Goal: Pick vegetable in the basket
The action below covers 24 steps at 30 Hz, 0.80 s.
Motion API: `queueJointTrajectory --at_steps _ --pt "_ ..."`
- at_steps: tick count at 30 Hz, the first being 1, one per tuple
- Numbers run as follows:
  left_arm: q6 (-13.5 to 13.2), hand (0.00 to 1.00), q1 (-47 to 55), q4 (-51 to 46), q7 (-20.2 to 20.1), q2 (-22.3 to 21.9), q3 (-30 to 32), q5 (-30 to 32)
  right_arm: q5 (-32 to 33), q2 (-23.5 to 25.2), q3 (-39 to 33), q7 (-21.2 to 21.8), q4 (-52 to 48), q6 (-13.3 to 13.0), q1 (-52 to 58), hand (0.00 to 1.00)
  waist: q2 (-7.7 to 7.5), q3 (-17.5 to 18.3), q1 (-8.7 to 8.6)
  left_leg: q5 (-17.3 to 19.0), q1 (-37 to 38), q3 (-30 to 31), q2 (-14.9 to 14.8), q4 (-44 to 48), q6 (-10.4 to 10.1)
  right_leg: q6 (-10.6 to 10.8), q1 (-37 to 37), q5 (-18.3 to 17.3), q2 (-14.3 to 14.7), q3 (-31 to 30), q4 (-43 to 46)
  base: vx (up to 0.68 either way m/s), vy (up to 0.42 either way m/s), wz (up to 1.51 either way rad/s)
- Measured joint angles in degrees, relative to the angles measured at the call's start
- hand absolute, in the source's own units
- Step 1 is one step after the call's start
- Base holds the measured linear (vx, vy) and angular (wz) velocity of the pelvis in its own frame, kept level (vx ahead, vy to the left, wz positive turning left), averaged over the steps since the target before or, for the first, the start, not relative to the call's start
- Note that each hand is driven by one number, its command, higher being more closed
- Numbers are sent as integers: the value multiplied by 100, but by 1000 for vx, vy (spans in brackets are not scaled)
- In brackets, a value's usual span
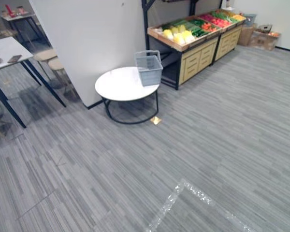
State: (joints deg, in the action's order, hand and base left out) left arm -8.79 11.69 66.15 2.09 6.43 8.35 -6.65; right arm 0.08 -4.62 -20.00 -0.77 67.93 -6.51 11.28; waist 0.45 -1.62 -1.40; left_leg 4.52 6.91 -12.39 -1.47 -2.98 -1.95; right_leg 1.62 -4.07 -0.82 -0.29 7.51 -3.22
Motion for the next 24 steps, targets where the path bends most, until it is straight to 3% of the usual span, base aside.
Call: queueJointTrajectory --at_steps 7,16,24 --pt "-65 0 -135 0 -7 -12 61 0 1 26 -99 -2 0 -7 -156 0 -16 -54 -3 74 115 -128 -10 4 -114 6 -120 -3 8 -17 -94 21 -17 -7" --pt "-209 0 -123 -20 240 -172 95 -222 279 57 -193 -245 -63 -163 -127 0 30 -111 -3 70 120 -136 -41 20 -98 9 -128 -9 29 0 -103 -52 -29 -1" --pt "-261 0 -116 -47 274 -174 -10 -212 566 77 -171 -169 -196 -241 -47 0 36 -130 -2 49 79 -133 -73 -1 -65 30 -128 -24 60 36 -184 -22 -36 1"
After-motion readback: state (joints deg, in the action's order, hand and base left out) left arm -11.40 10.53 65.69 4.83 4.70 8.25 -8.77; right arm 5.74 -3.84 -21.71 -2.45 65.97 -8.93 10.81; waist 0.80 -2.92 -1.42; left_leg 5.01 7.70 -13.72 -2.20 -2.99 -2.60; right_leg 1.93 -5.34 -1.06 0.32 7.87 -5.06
